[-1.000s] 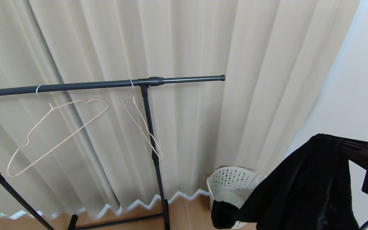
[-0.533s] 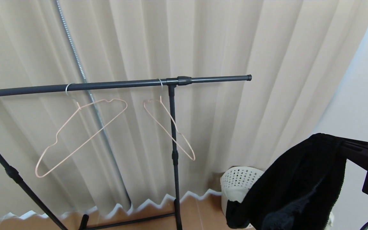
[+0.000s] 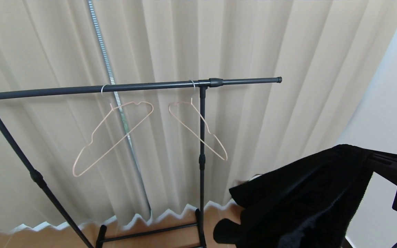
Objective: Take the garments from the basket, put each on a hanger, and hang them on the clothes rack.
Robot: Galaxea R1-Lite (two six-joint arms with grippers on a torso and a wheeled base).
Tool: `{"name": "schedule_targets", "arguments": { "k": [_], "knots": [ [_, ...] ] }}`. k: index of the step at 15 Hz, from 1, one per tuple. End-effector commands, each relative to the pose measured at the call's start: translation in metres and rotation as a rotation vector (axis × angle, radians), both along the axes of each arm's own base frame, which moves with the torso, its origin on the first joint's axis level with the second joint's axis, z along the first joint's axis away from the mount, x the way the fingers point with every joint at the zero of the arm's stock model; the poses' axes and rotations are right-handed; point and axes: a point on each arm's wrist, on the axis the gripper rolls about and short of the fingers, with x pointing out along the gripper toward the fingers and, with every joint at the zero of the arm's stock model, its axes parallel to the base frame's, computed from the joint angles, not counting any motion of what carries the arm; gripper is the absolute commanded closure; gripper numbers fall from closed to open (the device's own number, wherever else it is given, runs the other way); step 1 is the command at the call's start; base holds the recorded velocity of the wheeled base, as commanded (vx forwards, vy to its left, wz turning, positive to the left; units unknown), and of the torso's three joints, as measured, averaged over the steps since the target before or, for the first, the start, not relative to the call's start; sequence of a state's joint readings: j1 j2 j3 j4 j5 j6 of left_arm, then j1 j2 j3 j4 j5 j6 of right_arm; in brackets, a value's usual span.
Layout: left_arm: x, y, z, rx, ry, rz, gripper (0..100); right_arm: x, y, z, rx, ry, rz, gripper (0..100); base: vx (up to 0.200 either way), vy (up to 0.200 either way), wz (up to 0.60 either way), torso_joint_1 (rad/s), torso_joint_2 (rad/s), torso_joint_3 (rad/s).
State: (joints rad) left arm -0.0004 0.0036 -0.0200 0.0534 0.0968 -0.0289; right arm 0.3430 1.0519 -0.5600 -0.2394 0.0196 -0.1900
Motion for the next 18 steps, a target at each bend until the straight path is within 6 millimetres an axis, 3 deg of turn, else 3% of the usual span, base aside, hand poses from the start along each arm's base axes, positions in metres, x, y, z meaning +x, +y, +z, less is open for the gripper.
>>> {"name": "schedule_targets", "arguments": {
  "k": [1, 9, 14, 18],
  "knots": [
    [0.0, 0.0, -0.0001, 0.0, 0.0, 0.0, 0, 0.0004, 0.0002, -0.0003, -0.001, 0.002, 0.001, 100, 0.0, 0.2, 0.0, 0.002, 0.0, 0.007],
    [0.0, 0.0, -0.0001, -0.003, -0.001, 0.0, 0, 0.0, 0.0001, -0.0025, -0.023, 0.002, 0.007, 100, 0.0, 0.2, 0.0, 0.003, 0.0, 0.003],
    [0.0, 0.0, -0.0001, -0.003, -0.001, 0.002, 0, 0.0001, 0.0002, -0.0041, -0.024, 0.008, 0.008, 100, -0.2, 0.0, 0.0, 0.008, 0.01, 0.005],
    [0.0001, 0.0, 0.0, -0.003, 0.001, 0.002, 0, 0.0007, 0.0004, -0.0049, -0.026, 0.012, 0.008, 100, 0.0, 0.0, 0.3, -0.01, 0.0, 0.005]
  ]
}}
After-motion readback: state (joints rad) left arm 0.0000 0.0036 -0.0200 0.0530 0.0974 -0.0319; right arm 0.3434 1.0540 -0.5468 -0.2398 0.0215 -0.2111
